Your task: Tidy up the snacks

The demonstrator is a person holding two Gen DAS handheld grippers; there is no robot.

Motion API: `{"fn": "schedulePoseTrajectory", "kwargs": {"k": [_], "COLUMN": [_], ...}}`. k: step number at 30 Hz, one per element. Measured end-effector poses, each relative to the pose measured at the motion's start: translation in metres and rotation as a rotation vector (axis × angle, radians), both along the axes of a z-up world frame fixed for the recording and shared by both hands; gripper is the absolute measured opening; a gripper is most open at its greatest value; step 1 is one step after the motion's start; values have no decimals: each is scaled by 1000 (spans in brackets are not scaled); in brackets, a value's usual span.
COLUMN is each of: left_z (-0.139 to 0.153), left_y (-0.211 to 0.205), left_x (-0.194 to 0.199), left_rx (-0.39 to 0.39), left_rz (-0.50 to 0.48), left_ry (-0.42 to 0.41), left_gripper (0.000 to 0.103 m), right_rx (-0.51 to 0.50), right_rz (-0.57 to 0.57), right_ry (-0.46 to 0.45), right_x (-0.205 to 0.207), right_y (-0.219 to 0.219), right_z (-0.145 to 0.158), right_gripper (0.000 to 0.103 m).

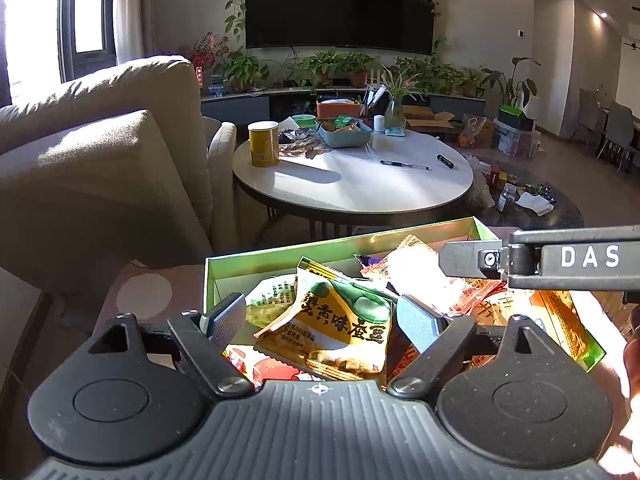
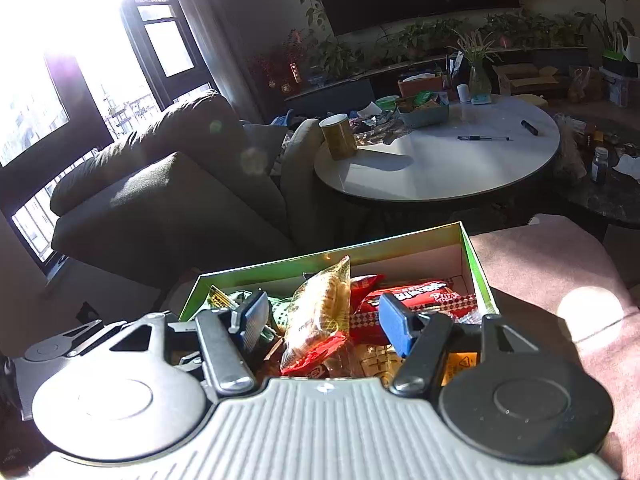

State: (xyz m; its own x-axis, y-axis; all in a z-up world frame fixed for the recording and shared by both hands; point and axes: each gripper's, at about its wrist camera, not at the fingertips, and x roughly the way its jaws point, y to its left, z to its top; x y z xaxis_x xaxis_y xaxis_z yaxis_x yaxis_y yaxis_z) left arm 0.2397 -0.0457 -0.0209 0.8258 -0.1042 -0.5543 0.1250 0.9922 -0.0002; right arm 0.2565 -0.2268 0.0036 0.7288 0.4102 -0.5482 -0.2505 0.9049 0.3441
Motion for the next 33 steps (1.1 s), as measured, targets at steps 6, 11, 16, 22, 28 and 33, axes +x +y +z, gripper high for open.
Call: {"fn": "schedulePoseTrajectory", "kwargs": {"k": [6,11,16,22,28,33], "left_z": [5,9,13,25,32,34], "left_y": [-1,-1,-1,-1,-8,-9], "left_x": [-10,-19,-29,-44,-67,-85], "left_rx": [-6,10,18,20,53,54], "left_rz": [-14,-5,15,25,19,51], "left_ry": [-17,-37,-48,-81,-125,-140], "left_gripper": [86,89,91,95,102,102], "right_rx": [11,2,-5,-11,-15,-5], "right_rz": [-4,12,30,31,30,19], "right_ry": [-1,-27,-42,-51,-78,-102], "right_x": [-5,-15,-26,-40,-61,-80], "right_y": [-2,-2,-2,-4,-7,-13], "right_z": [1,7,11,16,23,29], "right_gripper": [74,74,74,74,74,74]}}
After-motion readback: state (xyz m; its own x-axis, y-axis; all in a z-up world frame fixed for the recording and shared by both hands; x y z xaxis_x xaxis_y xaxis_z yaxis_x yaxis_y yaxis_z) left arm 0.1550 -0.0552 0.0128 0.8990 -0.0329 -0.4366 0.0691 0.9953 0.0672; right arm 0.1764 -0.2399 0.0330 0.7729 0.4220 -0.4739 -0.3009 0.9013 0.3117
